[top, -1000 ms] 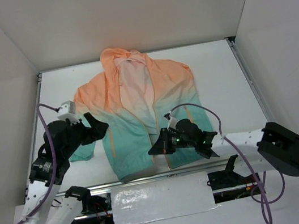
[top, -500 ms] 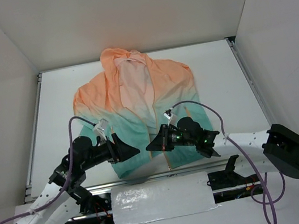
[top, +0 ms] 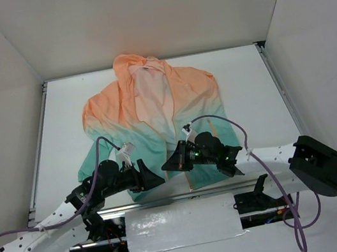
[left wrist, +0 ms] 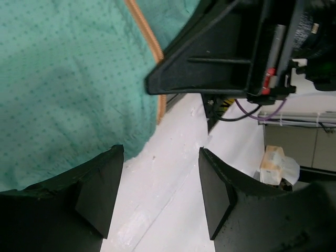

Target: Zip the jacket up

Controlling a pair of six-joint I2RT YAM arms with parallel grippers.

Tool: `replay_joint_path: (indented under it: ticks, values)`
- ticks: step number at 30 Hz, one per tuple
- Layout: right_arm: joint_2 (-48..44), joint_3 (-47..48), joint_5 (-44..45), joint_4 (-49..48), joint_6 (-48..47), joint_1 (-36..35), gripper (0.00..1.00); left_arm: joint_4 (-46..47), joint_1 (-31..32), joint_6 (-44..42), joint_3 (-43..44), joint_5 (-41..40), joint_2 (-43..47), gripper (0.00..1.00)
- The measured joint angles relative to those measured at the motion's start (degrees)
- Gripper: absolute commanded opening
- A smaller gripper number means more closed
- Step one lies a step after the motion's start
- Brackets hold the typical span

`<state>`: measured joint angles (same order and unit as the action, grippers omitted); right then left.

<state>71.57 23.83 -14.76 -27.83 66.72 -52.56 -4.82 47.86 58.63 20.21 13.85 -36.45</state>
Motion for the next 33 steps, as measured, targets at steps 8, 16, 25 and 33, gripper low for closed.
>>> replay_joint_path:
  ticks: [8, 16, 25, 33]
  values:
    - [0.8, 0.1, -1.5, -1.7, 1.3, -0.1, 0.0, -1.6, 0.1, -1.7, 0.0, -4.8, -1.1, 0.71]
    - [3.1, 0.2, -2.9, -3.1, 2.5, -0.3, 0.0, 2.3, 0.1, -1.8, -1.6, -5.0, -2.8, 0.68]
    - [5.0, 0.2, -3.6, -6.1, 3.4, -0.3, 0.0, 8.9, 0.1, -1.6, -5.6, -4.2, -2.9, 0.62]
    - [7.8, 0.2, -4.1, -8.6, 4.4, -0.3, 0.0, 10.4, 0.1, -1.5, -8.3, -3.7, -0.5, 0.49]
